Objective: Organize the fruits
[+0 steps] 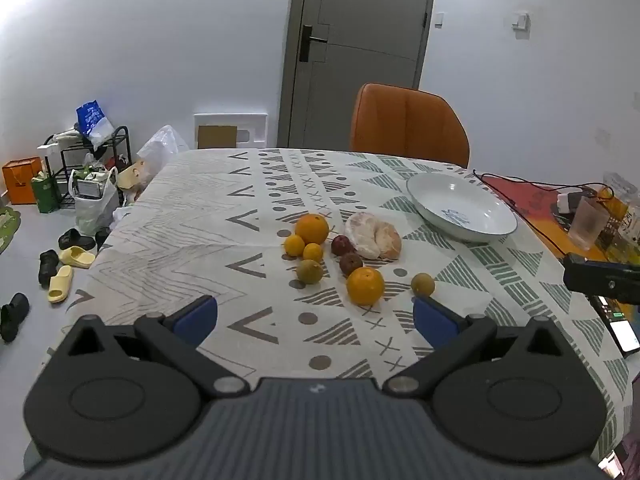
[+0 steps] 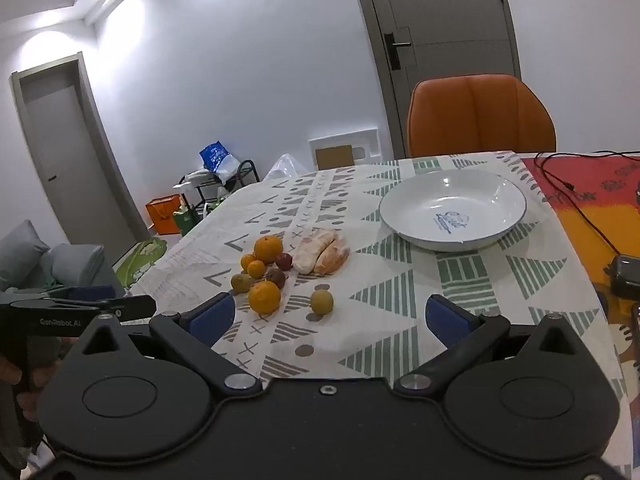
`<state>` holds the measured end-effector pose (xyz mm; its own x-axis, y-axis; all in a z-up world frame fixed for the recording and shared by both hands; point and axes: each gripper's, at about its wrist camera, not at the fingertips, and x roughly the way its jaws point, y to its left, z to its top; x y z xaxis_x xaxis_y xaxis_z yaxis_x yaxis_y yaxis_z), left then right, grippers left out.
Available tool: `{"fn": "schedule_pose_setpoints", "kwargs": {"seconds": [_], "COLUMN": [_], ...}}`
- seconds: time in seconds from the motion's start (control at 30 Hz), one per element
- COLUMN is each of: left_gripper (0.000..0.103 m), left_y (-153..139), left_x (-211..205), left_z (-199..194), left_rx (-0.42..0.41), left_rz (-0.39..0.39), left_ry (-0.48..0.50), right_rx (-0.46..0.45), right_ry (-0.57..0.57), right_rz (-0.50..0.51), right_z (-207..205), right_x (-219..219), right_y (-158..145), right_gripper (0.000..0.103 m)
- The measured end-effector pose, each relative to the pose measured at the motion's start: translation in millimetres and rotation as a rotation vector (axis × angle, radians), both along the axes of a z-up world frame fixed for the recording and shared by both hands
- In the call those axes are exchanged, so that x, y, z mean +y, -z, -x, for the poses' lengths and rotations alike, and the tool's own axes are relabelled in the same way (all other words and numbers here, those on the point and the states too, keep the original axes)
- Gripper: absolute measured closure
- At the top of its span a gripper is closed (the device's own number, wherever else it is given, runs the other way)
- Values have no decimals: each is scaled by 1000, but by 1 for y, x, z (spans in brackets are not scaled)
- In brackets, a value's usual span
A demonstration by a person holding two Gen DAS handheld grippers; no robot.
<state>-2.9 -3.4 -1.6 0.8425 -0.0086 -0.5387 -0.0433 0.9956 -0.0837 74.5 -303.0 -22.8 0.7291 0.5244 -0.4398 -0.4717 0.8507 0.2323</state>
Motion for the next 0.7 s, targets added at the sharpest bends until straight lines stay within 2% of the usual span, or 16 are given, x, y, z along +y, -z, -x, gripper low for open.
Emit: {"fn": "schedule_pose_setpoints", "kwargs": {"seconds": [0.07,0.13,0.33,0.7], "left_gripper": [0,0,0,0], "left_y": [1,3,5,5], "left_x": [-1,2,2,1], "left_z": [4,-5,-4,-3], "left_rx": [-11,23,25,28], "left_rz": [10,28,29,29], "left_ry": [5,5,-3,1], "right_rx": [17,33,50,46], "right_ry": [8,5,-5,2], "right_rz": [3,-7,5,22], "right_z": [-3,-4,-5,-7], "right_x": [2,0,0,4], "right_y": [2,-1,0,5], "right_gripper": [0,0,0,0]}}
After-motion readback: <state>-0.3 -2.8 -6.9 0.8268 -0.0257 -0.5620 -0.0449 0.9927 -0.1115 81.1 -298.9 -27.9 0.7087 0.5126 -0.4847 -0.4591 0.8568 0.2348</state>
